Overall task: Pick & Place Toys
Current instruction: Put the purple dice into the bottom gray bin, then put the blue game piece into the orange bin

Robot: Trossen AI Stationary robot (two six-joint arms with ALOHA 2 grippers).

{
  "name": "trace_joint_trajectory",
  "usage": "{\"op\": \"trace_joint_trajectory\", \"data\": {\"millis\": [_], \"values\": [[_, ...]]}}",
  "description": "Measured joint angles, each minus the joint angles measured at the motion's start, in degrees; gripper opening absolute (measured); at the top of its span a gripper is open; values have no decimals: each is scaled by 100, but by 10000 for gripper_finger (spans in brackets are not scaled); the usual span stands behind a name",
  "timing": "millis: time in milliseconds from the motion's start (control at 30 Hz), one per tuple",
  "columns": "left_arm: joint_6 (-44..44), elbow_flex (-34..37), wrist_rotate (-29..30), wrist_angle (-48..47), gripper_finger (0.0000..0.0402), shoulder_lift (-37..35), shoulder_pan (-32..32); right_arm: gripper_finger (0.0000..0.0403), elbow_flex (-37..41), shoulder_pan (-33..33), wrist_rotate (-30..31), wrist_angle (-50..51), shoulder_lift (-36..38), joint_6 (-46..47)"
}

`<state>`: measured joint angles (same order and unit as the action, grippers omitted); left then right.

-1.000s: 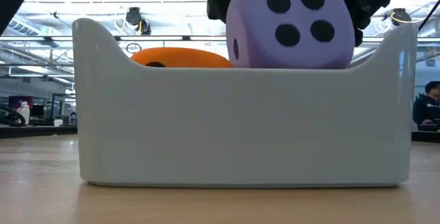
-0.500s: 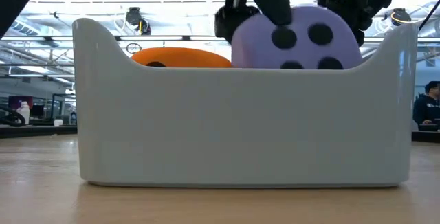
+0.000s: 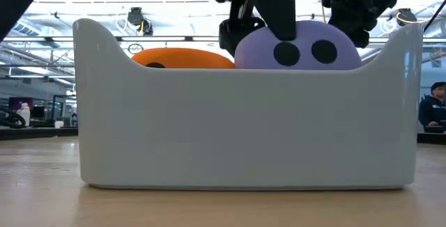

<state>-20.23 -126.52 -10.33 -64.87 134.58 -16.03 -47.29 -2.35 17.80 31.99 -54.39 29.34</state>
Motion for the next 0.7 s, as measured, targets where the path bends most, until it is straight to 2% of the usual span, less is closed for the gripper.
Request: {"op": "trace_joint_trajectory", "data": {"millis": [233,700], "values": [[-81,0,-37,-1,396,-10,126,238,0,0,3,0,0,0],[-40,-24,-525,-3,399,-77,188,238,401,2,3,-255,1,275]]}}
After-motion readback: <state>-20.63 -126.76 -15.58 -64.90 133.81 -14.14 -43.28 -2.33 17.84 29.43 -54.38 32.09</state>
